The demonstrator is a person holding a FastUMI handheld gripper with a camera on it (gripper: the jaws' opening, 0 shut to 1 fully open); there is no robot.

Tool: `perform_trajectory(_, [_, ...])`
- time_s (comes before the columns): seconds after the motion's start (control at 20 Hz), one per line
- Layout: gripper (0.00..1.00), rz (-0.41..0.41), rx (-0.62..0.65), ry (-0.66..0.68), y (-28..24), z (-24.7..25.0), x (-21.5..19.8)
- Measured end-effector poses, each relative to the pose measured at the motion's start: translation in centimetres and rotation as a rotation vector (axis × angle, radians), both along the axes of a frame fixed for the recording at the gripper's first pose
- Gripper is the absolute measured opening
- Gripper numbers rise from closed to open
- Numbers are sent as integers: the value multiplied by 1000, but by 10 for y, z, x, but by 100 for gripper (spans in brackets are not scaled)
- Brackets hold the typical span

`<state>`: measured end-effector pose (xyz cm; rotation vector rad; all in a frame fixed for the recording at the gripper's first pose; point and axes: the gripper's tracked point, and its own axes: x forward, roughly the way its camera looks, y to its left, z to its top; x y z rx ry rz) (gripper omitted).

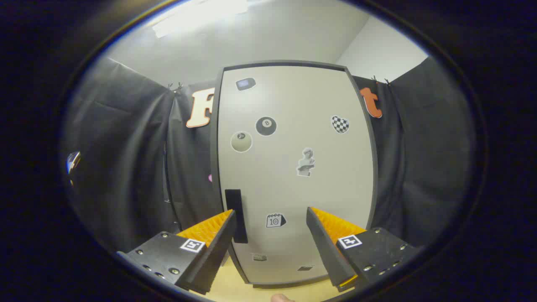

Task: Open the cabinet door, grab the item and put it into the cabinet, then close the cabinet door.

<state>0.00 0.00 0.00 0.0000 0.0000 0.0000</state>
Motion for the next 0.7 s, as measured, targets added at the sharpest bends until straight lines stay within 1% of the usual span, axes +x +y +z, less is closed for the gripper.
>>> perform_trajectory(0.25, [99,18,-2,10,19,-5,0])
perform_trajectory(0.55, [99,46,18,-9,37,0,-3])
perform_trajectory(0.7, [99,49,-1,-8,44,-3,-4])
